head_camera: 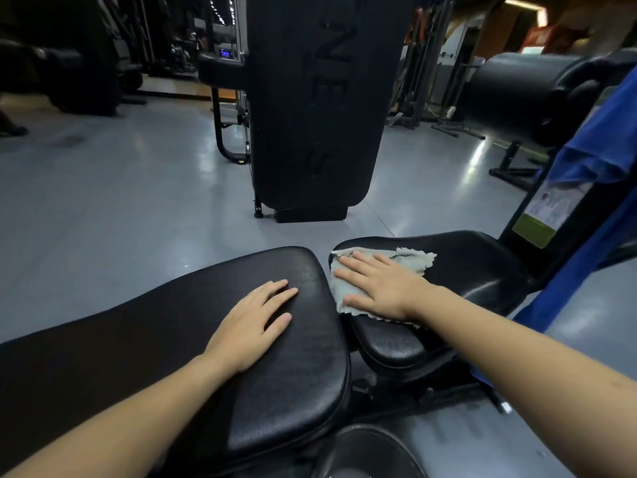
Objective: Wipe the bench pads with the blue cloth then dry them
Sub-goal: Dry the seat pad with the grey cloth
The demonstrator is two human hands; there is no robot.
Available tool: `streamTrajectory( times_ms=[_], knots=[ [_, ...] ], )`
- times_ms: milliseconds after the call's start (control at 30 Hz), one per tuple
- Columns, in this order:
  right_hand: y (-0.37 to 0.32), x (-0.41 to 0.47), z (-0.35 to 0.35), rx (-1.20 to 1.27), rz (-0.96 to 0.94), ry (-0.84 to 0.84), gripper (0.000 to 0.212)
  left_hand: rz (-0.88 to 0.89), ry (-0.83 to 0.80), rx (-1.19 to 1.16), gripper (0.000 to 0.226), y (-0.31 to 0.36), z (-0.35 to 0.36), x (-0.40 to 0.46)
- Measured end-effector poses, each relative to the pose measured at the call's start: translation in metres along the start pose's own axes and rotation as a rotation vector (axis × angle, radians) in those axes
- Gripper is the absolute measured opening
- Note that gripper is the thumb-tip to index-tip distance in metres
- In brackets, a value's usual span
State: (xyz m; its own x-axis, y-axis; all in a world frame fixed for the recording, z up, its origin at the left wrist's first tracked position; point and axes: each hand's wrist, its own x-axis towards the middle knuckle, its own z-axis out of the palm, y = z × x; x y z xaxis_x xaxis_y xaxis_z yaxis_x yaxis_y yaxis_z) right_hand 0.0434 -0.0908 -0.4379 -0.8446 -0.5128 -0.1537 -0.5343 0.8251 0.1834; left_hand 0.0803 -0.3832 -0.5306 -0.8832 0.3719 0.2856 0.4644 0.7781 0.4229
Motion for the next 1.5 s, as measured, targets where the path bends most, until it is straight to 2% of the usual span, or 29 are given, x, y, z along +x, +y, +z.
streamTrajectory(
  times_ms=[100, 433, 500, 633, 800, 933, 1067, 1167, 1333, 1500],
  knots=[
    [0.007, 0.025, 0.000, 0.005, 0.032, 0.003, 0.066, 0.000, -0.004, -0.008, 0.059, 0.000, 0.000, 0.000],
    [0.016, 0.081, -0.005, -0.011, 0.174, -0.008, 0.059, 0.008, 0.010, -0.013, 0.051, 0.000, 0.000, 0.001],
    [0.012, 0.077, -0.008, -0.006, 0.168, -0.027, 0.066, 0.007, 0.008, -0.007, 0.051, 0.001, -0.001, 0.001],
    [-0.006, 0.058, -0.011, -0.020, 0.133, -0.041, 0.096, 0.003, 0.005, -0.011, 0.052, 0.002, -0.002, 0.000],
    [-0.039, 0.018, 0.000, -0.051, 0.150, -0.037, 0.078, -0.004, -0.003, -0.012, 0.050, 0.003, -0.002, 0.000],
    [-0.061, -0.028, 0.009, -0.073, 0.191, -0.002, 0.090, -0.020, -0.018, -0.014, 0.052, 0.001, -0.002, -0.003],
    [-0.068, -0.074, 0.022, -0.106, 0.195, 0.101, 0.082, -0.022, -0.022, -0.015, 0.051, 0.002, -0.001, -0.004],
    [-0.060, -0.097, 0.031, -0.155, 0.151, 0.139, 0.086, -0.030, -0.008, -0.029, 0.049, 0.003, -0.001, -0.004],
    [-0.054, -0.086, 0.027, -0.199, 0.106, 0.146, 0.097, -0.027, 0.016, -0.036, 0.048, 0.002, 0.000, -0.003],
    [-0.058, -0.047, 0.015, -0.126, 0.101, 0.022, 0.103, -0.029, 0.023, -0.033, 0.048, 0.001, 0.001, -0.002]
  ],
)
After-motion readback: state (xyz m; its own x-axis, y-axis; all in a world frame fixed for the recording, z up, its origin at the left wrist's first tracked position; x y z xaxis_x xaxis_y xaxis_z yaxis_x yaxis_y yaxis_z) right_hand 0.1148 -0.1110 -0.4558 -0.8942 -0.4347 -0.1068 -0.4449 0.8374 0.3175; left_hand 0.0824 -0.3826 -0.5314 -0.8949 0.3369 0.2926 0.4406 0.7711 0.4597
